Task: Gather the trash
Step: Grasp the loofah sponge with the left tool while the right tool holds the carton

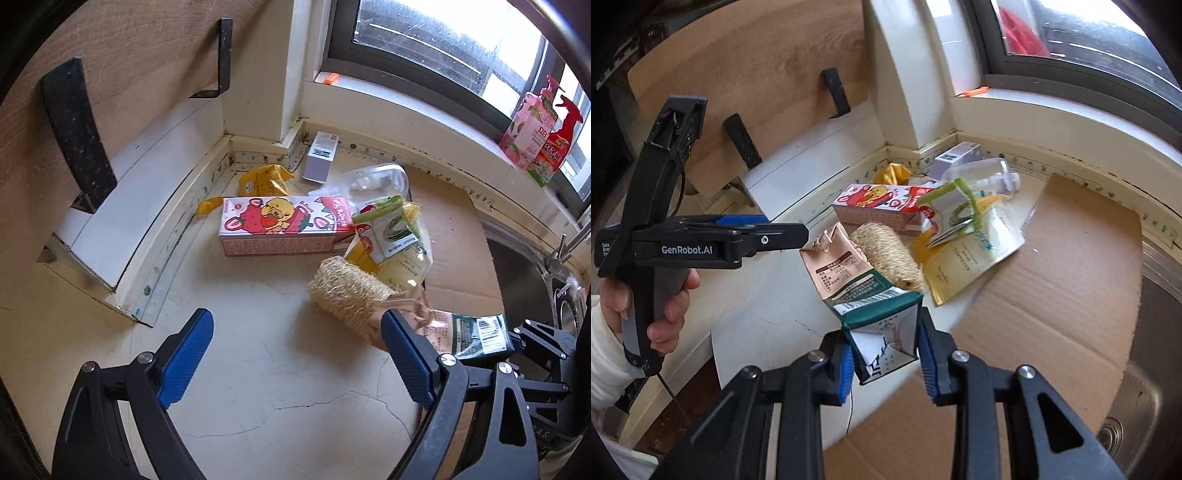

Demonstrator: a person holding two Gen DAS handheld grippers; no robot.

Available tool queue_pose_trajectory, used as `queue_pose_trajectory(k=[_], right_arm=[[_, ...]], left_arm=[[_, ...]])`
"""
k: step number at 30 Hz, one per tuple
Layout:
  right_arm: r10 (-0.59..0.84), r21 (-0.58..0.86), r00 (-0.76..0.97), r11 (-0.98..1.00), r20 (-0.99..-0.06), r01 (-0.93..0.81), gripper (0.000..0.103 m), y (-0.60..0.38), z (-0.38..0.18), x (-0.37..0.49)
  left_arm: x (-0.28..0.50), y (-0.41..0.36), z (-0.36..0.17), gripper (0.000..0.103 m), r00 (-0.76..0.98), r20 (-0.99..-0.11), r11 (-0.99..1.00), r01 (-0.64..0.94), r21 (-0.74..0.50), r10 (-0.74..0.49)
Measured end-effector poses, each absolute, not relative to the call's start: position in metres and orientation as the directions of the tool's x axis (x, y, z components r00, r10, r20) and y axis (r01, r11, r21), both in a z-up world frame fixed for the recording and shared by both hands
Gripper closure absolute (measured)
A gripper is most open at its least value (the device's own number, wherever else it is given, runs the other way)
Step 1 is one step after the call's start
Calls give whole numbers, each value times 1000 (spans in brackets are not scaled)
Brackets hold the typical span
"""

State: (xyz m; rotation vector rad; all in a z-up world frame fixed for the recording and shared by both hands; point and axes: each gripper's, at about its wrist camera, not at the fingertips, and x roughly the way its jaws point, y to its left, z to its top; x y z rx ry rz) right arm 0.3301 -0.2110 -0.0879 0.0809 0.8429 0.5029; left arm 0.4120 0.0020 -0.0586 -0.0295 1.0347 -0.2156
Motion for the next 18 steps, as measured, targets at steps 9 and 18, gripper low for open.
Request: queue_pose_trajectory(k=[9, 18], right_arm=[[280, 302, 678, 949, -680, -90, 73, -273, -90, 325], [189, 297, 666, 953, -722, 52, 73, -291, -104, 327]], left_arm=[[450, -21, -96, 12, 385, -882, 961, 48, -273, -270], [476, -38, -122, 24, 342, -891, 944, -32, -328, -298]])
